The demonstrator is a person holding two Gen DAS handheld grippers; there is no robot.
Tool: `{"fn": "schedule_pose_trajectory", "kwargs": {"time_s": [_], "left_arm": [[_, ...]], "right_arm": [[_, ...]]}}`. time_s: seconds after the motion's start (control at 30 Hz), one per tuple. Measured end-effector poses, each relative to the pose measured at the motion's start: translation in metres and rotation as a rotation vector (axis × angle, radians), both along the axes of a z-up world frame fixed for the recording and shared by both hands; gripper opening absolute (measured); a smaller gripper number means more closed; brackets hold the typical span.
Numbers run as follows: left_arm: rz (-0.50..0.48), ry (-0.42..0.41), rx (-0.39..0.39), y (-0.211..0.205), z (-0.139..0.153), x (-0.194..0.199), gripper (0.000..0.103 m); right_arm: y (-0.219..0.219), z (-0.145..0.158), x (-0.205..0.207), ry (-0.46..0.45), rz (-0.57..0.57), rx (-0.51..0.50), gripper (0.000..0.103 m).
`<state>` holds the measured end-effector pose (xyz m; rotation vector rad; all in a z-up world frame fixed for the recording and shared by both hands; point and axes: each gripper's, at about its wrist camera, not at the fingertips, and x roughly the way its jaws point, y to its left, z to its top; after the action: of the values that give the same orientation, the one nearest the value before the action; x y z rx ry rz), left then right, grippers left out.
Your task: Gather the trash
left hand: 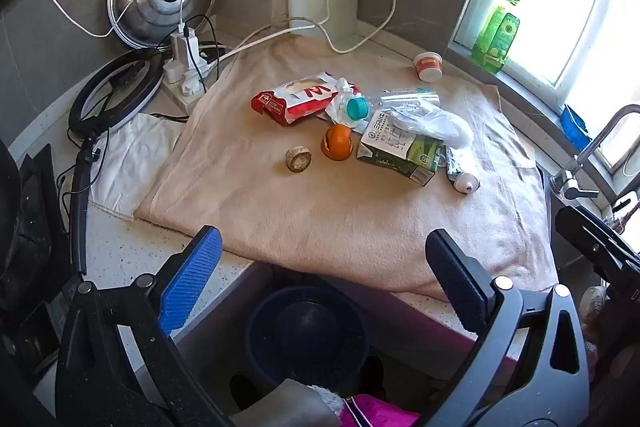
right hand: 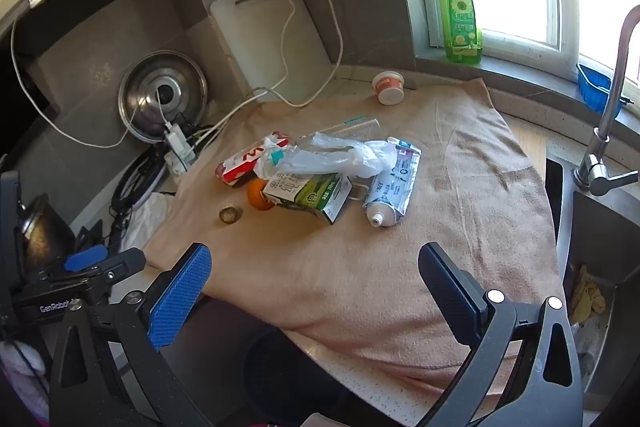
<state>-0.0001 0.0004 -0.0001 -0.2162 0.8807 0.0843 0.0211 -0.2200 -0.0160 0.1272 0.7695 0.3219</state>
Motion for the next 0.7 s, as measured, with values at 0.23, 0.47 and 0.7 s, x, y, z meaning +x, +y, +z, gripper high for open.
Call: {"fn": "schedule_pose_trajectory", "kwargs": {"time_s": [0.23, 0.47, 0.7], "left_arm": [[0.001, 0.0, 0.004, -0.0002, 0.0001, -0.0002, 0.103], [0.0, 0.001, -0.001, -0.001, 0.0008, -0.0012, 0.103], [0.003, 0.013, -0.003, -0.0026, 0.001, -0.0009, 0.103]], "right_arm": [[0.0005, 0.0011, 0.0031, 0.005, 0.005, 0.023, 0.102], [0.0047, 0.0016, 0.0054, -0.001, 0.029, 0.013, 0.102], [0.0078, -0.0018, 0.0088, 0.016, 0.04, 0.016, 0.102]]}}
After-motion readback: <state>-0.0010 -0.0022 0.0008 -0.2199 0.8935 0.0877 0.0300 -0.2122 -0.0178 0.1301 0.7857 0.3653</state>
